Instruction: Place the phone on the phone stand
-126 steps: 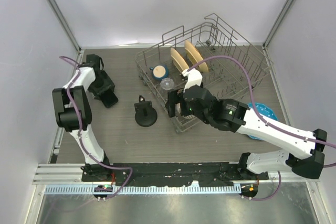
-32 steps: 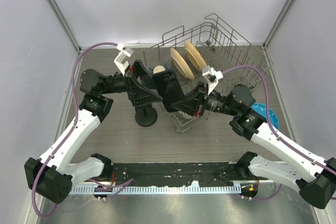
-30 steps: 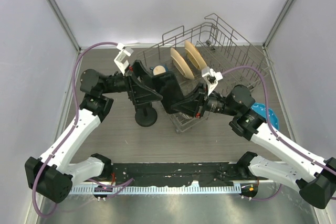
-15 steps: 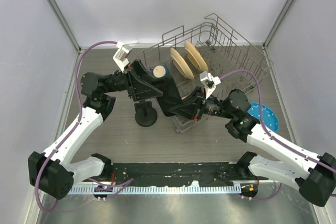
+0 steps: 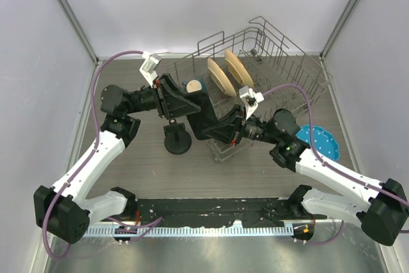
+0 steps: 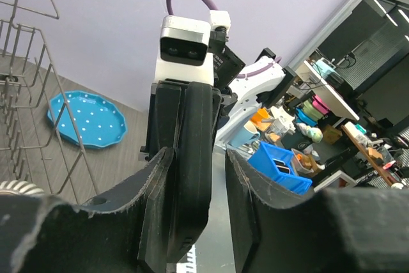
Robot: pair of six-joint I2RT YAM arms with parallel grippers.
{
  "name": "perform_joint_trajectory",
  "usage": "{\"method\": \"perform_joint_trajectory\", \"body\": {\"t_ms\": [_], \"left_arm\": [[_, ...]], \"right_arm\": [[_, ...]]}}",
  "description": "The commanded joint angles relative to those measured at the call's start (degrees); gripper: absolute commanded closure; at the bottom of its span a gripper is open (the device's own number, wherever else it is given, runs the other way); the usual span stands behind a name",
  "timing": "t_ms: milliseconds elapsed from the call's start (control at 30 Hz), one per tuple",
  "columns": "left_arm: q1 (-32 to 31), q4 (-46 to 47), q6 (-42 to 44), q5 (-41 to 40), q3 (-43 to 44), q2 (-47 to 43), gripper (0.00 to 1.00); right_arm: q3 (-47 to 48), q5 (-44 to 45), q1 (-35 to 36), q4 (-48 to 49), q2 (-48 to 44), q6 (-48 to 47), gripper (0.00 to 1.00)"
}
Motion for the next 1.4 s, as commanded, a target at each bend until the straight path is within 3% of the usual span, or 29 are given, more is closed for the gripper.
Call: {"method": "perform_joint_trajectory", "body": {"t_ms": [0, 133, 233, 333, 367, 400, 433, 500, 533, 600, 633, 800, 900, 1067, 1333, 1367], "left_arm": [[-0.20, -1.13, 1.90, -0.50, 1.51, -1.28, 0.60], [-0.11, -0.95, 1.37, -1.38, 1.42, -0.66, 0.66], [-0.20, 0.97, -0.03, -1.38, 1.16, -0.92, 0.77], [-0.11, 0.90, 0.40, -2.08, 0.72, -1.71, 1.00], [-0.11, -0.24, 1.27, -3.21, 0.81, -1.98, 1.00], [-0.11, -1.90, 3.89, -3.92, 0.89, -2.41, 1.00], [-0.11, -6.62, 6.09, -5.06, 1.07, -2.94, 1.00], [-0.20, -18.79, 11.62, -9.79, 2.90, -5.57, 1.00], [-0.29, -23.84, 19.22, -12.17, 3.96, -6.36, 1.00], [-0.38, -36.38, 25.51, -20.60, 6.50, -9.26, 1.00], [-0.38, -38.20, 28.93, -23.41, 6.61, -10.58, 1.00], [-0.38, -57.15, 35.38, -43.87, 7.40, -20.05, 1.00], [-0.29, -65.34, 38.28, -49.70, 8.28, -25.07, 1.00], [-0.38, -70.03, 39.78, -49.37, 7.49, -32.03, 1.00], [-0.38, -78.99, 38.11, -56.48, 9.33, -36.08, 1.00], [-0.38, -79.52, 37.76, -59.01, 9.94, -36.17, 1.00]], "right_arm": [[1.62, 1.56, 0.44, 7.46, 0.16, -0.58, 0.99], [1.54, 1.74, 0.53, 7.46, 0.34, -0.49, 0.99], [1.36, 1.65, 0.53, 7.38, 0.60, -0.58, 0.99], [1.88, 2.35, 0.62, 4.67, 0.87, -1.28, 0.99], [2.06, 2.53, 0.53, 3.69, 0.87, -1.63, 0.96], [2.33, 2.70, 0.53, 2.38, 0.78, -1.89, 0.88], [2.94, 3.14, 0.53, -1.20, 0.26, -1.98, 0.69], [3.64, 5.69, 0.53, -6.22, -0.36, -3.38, 0.53], [4.08, 6.65, 0.53, -11.29, -0.80, -4.00, 0.43], [4.52, 10.69, 0.53, -16.33, -2.64, -5.23, 0.37], [4.96, 12.18, 0.53, -20.71, -3.26, -5.67, 0.35], [8.04, 18.09, 0.53, -30.23, -4.76, -6.29, 0.32], [8.31, 16.95, 1.23, -30.07, -3.19, -4.97, 0.32], [8.47, 17.73, 4.66, -25.14, 1.99, -5.05, 0.30], [18.58, 33.10, 13.09, -30.06, 14.56, -6.82, 0.32], [19.20, 38.25, 13.53, -30.85, 15.71, -6.03, 0.33]]}}
